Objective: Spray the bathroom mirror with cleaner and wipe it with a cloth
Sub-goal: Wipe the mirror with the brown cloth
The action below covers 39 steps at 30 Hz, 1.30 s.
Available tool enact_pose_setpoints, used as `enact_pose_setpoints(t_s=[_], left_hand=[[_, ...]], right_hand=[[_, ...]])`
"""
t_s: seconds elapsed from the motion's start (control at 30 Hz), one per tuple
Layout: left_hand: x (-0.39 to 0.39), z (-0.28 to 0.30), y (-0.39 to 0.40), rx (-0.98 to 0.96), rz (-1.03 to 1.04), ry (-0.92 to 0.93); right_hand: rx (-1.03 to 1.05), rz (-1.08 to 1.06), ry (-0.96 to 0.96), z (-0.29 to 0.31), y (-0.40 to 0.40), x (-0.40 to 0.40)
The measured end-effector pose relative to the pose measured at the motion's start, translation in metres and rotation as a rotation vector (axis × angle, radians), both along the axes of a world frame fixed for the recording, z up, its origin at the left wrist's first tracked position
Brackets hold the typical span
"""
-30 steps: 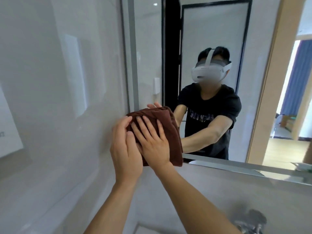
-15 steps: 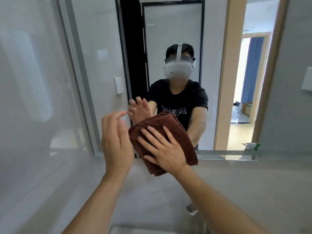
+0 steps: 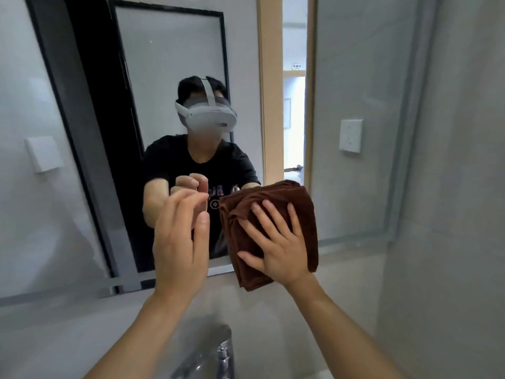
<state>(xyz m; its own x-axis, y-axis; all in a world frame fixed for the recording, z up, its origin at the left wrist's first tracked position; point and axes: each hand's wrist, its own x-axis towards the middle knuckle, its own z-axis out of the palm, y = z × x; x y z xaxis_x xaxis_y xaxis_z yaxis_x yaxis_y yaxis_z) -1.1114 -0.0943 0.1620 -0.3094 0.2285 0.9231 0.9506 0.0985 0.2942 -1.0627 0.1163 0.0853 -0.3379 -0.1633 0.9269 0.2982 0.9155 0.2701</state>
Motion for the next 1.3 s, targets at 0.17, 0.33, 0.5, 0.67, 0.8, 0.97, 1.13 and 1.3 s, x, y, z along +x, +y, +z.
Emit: enact_pose_setpoints(t_s=[0.17, 0.33, 0.5, 0.67, 0.8, 0.97, 1.13, 1.3], left_hand=[[0.019, -0.007, 0.055, -0.134, -0.002, 0.061], [0.031, -0.003, 0.085, -0.143, -0.023, 0.092], [0.031, 0.007, 0.080, -0.143, -0.018, 0.129], [0.016, 0.025, 0.050, -0.097, 0.076, 0.141], [-0.005, 0.049, 0.011, -0.051, 0.170, 0.126], [-0.029, 0.079, -0.048, 0.054, 0.264, 0.077], [-0.041, 0.103, -0.101, 0.147, 0.353, 0.074], [-0.056, 0.118, -0.161, 0.232, 0.443, 0.080]], right_hand=[[-0.176, -0.109, 0.113, -0.010, 0.076, 0.050], [-0.336, -0.157, 0.218, -0.016, 0.138, 0.089], [-0.397, -0.198, 0.280, 0.001, 0.158, 0.101], [-0.452, -0.213, 0.355, 0.051, 0.130, 0.083], [-0.393, -0.191, 0.349, 0.116, 0.079, 0.050], [-0.277, -0.115, 0.291, 0.167, -0.007, -0.004], [-0.123, 0.009, 0.119, 0.190, -0.111, -0.065], [0.042, 0.105, -0.052, 0.212, -0.208, -0.125]])
